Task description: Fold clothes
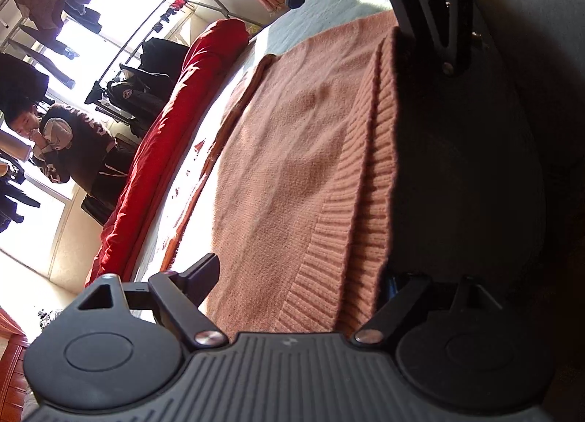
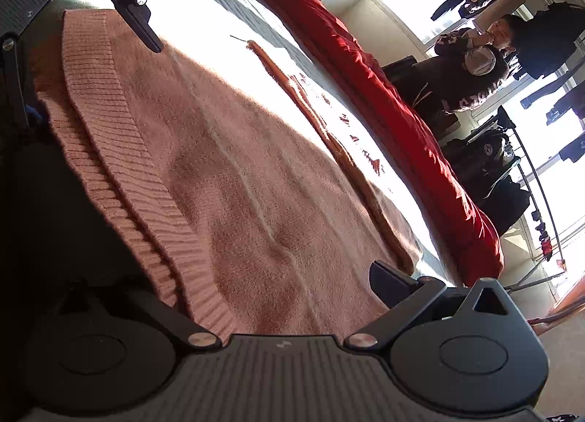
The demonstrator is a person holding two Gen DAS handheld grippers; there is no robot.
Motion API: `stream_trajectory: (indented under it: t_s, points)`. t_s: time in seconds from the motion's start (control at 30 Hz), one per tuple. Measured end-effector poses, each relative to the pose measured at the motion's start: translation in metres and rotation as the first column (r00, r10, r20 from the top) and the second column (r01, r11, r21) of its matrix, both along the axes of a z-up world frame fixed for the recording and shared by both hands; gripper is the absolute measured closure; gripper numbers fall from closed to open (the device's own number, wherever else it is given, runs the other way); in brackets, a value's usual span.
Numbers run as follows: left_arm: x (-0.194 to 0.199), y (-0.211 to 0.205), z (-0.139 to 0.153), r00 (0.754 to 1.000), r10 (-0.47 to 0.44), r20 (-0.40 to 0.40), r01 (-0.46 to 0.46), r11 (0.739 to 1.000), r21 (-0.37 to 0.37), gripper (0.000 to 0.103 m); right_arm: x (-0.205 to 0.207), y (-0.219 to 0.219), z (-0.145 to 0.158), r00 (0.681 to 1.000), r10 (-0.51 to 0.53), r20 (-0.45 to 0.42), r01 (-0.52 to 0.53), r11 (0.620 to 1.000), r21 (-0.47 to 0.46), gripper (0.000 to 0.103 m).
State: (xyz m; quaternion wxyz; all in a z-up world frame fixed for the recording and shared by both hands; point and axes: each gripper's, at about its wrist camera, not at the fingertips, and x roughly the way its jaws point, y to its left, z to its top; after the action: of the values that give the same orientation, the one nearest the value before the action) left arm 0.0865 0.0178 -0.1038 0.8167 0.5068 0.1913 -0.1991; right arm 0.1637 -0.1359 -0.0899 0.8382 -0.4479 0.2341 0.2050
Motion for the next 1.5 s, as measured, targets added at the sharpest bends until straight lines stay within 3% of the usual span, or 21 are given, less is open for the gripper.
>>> stream_trajectory:
  t_s: [0.07,0.27,0.33,0.43,0.5,0.63,0.7,0.73,0.83,0.87,1.03,1.5]
  points:
    - [0.002,0.004,0.001,0.999,0.020,0.050,-0.022,0.999,0.035,0.018,0.000,-0.001,0.003,1.000,-0.005,0.000,0.005,1.000,0.010,0.000]
    - [0.007,0.033,-0.002,0.996,0.064,0.062,-0.073,0.986,0.149,0.021,-0.002,-0.008,0.005,1.000,-0.020,-0.015,0.021,0.999,0.030,0.000]
    - [0.008,0.041,-0.004,0.996,0.077,0.044,-0.084,0.982,0.169,0.027,-0.002,-0.011,0.004,0.999,-0.025,-0.027,0.026,0.999,0.032,0.000]
    - [0.007,0.046,-0.003,0.997,0.080,-0.002,-0.079,0.983,0.165,0.045,-0.003,-0.016,-0.003,0.998,-0.027,-0.062,0.028,0.999,0.023,0.001]
    - [0.006,0.043,-0.004,0.998,0.050,-0.044,-0.041,0.983,0.179,0.063,-0.005,-0.018,-0.007,0.996,-0.009,-0.092,0.012,1.000,0.025,0.010]
    - [0.007,0.037,-0.010,0.994,0.000,-0.112,0.025,0.975,0.219,0.083,-0.008,-0.017,-0.008,0.989,0.019,-0.148,-0.013,0.999,0.041,0.033]
    - [0.008,0.036,-0.012,0.990,-0.015,-0.137,0.046,0.973,0.226,0.092,-0.009,-0.016,-0.008,0.985,0.029,-0.171,-0.022,0.999,0.047,0.050]
    - [0.008,0.036,-0.012,0.990,-0.018,-0.140,0.050,0.972,0.229,0.092,-0.010,-0.015,-0.008,0.983,0.034,-0.182,-0.026,0.998,0.050,0.055]
    - [0.008,0.038,-0.011,0.990,-0.015,-0.139,0.046,0.974,0.221,0.095,-0.011,-0.013,-0.008,0.975,0.050,-0.217,-0.038,0.997,0.060,0.086]
    - [0.008,0.038,-0.009,0.991,-0.014,-0.133,0.043,0.975,0.217,0.096,-0.011,-0.012,-0.008,0.972,0.055,-0.228,-0.042,0.997,0.063,0.089]
    - [0.010,0.039,0.001,0.995,-0.015,-0.103,0.037,0.976,0.214,0.097,-0.013,-0.009,-0.006,0.957,0.081,-0.278,-0.061,0.995,0.077,0.094]
    - [0.044,0.030,0.039,0.996,-0.088,-0.018,0.089,0.948,0.306,0.098,0.017,-0.013,0.047,0.969,0.111,-0.221,-0.110,0.994,0.017,0.095]
